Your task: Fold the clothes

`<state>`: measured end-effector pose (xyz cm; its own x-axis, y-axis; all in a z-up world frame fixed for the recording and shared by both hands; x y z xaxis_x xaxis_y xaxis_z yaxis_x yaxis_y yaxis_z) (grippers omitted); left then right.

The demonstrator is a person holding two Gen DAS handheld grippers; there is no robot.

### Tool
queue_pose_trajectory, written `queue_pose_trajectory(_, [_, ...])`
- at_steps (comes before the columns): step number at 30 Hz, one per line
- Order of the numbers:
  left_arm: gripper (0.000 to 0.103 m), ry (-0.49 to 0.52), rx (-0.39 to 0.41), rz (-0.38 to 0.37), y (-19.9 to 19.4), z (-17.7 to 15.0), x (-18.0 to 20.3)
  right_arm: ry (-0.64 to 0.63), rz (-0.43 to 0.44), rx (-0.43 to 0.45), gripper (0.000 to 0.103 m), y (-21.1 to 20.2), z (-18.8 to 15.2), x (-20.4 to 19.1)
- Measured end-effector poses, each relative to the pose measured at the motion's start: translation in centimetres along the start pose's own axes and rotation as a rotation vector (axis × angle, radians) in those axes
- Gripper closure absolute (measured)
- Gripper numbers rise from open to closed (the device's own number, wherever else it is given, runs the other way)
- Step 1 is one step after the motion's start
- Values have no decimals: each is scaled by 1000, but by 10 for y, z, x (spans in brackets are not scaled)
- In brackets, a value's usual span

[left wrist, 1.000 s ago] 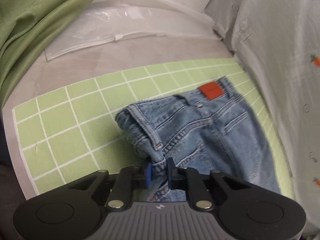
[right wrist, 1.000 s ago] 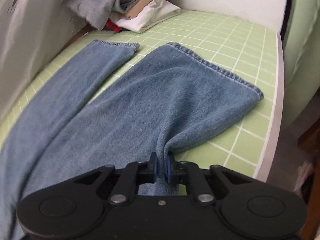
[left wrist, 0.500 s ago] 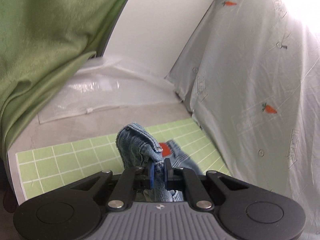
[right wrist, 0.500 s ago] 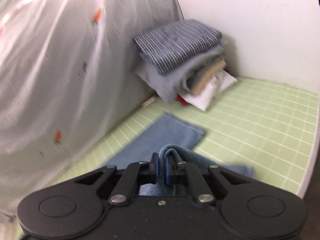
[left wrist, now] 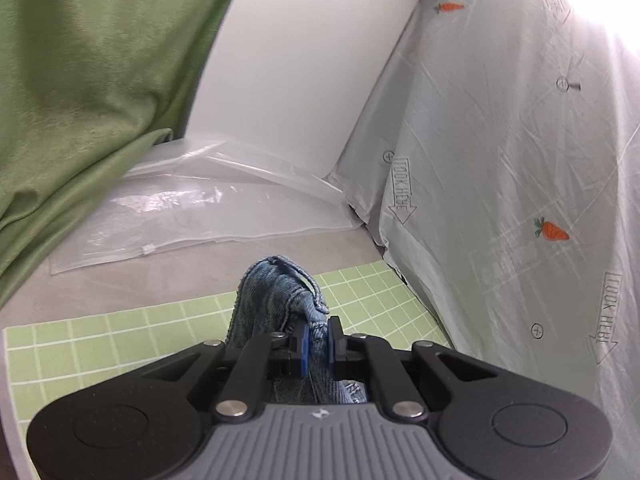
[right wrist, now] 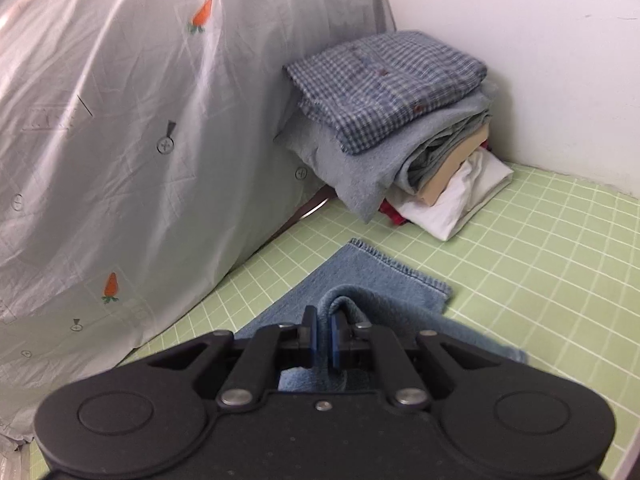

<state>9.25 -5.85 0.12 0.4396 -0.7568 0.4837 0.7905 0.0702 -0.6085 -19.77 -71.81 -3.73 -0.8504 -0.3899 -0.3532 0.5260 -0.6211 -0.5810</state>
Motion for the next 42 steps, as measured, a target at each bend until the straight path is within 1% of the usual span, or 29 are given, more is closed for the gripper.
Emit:
queue_pose_trajectory(4, [94, 37, -20, 12, 44, 3, 29, -102, -6, -48, 96, 71, 20, -36])
queue_pose_trajectory(6, [93, 74, -29, 23, 61, -3, 41, -154, -2, -83, 95, 113, 27, -58])
queue_pose_trajectory(8, [84, 112, -37, 38, 75, -12, 53, -209, -5, -142, 93, 164, 29, -79])
queue_pose_trajectory(9, [82, 132, -41, 45, 81, -17, 58, -235, -13, -169, 83, 189, 27, -89])
queue_pose_trajectory(10, [77, 151, -45, 52, 88, -21, 64, -247, -34, -197, 71, 207, 23, -96])
queue_pose_trajectory(11, [72, 170, -48, 59, 95, -25, 70, -248, -56, -219, 65, 215, 19, -101])
queue_pose_trajectory(12, [55, 190, -52, 66, 102, -30, 75, -248, -58, -221, 53, 213, 12, -102])
queue_pose_trajectory(13, [32, 209, -56, 73, 108, -34, 81, -248, -51, -215, 35, 208, 5, -102])
queue_pose_trajectory(14, [21, 228, -60, 80, 115, -39, 86, -260, -63, -210, 26, 199, -4, -99])
queue_pose_trajectory(15, [21, 248, -64, 87, 122, -43, 92, -277, -84, -207, 17, 189, -14, -93])
queue_pose_trajectory(17, [21, 325, -93, 109, 118, -60, 96, -309, -133, -210, 17, 171, -33, -79])
queue_pose_trajectory(19, [21, 379, -134, 109, 106, -80, 94, -335, -196, -230, 17, 153, -52, -61])
queue_pose_trajectory(21, [21, 401, -187, 87, 93, -101, 91, -317, -223, -265, 16, 143, -68, -40])
queue_pose_trajectory(23, [21, 413, -239, 62, 81, -119, 90, -267, -234, -297, 16, 142, -78, -22])
queue_pose_trajectory(24, [21, 419, -261, 48, 73, -129, 90, -243, -237, -302, 16, 142, -82, -16])
queue_pose_trajectory(26, [21, 431, -306, 20, 58, -147, 91, -207, -214, -304, 21, 141, -85, -10])
queue_pose_trajectory(27, [21, 437, -325, 1, 50, -156, 93, -189, -199, -305, 26, 141, -86, -8])
queue_pose_trajectory(29, [21, 458, -351, -48, 33, -172, 99, -190, -178, -287, 32, 142, -89, -7])
queue_pose_trajectory(30, [21, 472, -364, -73, 24, -180, 102, -210, -177, -277, 44, 141, -89, -7])
queue_pose_trajectory(31, [21, 488, -375, -98, 16, -187, 106, -232, -178, -270, 65, 139, -89, -7])
queue_pose_trajectory(33, [21, 525, -385, -146, -1, -200, 114, -276, -179, -255, 80, 136, -90, -5])
queue_pose_trajectory(34, [21, 545, -388, -167, -10, -205, 117, -276, -164, -251, 85, 134, -90, -2])
queue_pose_trajectory(35, [21, 564, -391, -188, -18, -211, 120, -264, -139, -248, 87, 131, -90, 4])
queue_pose_trajectory(36, [21, 584, -394, -210, -27, -216, 123, -259, -121, -247, 93, 129, -90, 8])
queue_pose_trajectory(38, [21, 610, -402, -231, -40, -226, 124, -270, -100, -253, 100, 124, -91, 14])
queue_pose_trajectory(40, [21, 631, -410, -244, -52, -235, 122, -260, -73, -258, 100, 120, -92, 19])
queue_pose_trajectory(42, [21, 652, -418, -258, -65, -245, 121, -217, -41, -276, 99, 117, -91, 27])
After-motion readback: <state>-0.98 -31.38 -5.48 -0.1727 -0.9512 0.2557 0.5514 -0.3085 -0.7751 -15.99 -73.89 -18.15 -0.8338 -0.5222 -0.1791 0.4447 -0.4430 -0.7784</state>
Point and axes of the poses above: each gripper's, at about its wrist camera, not at the fingertips, and y roughly the way its jaws point, x to its right, z to its top, the point moved 4 cm from there along y, roughly the way its jaws point, and after that the axes turned 1 degree about -x, right-handed, at the moved point
